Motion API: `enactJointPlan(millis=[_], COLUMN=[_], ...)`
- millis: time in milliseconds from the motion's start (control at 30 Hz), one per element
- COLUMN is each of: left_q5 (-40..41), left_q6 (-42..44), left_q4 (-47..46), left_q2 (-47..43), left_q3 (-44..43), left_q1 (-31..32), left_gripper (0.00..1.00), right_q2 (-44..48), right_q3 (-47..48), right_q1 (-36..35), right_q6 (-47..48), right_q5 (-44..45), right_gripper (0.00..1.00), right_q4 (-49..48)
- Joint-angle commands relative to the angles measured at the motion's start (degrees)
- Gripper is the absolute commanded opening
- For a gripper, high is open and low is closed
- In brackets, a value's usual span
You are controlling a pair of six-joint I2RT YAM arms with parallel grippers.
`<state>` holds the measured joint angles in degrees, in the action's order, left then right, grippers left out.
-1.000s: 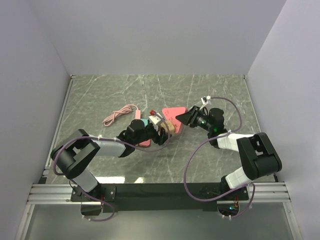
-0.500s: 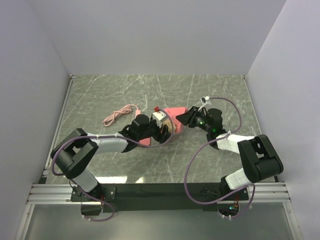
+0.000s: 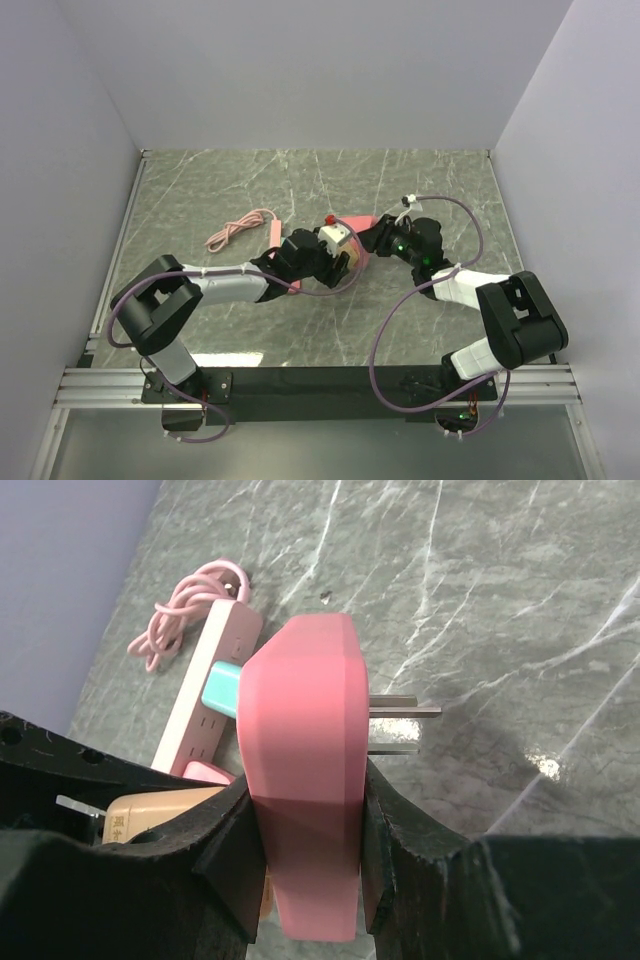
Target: Insert the plug
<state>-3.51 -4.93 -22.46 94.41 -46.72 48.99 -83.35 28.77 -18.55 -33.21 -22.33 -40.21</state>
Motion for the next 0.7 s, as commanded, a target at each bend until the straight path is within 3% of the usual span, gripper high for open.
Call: enactJointPlan(millis=[0, 367, 667], left_q5=[6.23, 6.32, 6.76], left_q6=[1.85, 4.31, 4.31], left_q4=[2.59, 11.02, 15.51], left_q2=[2.0, 6.92, 11.67], left_q3=[-4.25, -12.33, -18.14], left_q1=[-0.21, 0.14, 0.67], left_gripper=[0.0, 0.0, 0.0], right_q2=[3.55, 0.21, 4.95], right_q3=[0.49, -0.12, -3.81], right_q1=[-3.25, -4.83, -6.15], right_q6=[-4.58, -10.64, -12.75], right_q5=[-9.4, -16.43, -16.96], right_gripper=[0.0, 0.0, 0.0], right_q4=[-6.99, -14.28, -17.09])
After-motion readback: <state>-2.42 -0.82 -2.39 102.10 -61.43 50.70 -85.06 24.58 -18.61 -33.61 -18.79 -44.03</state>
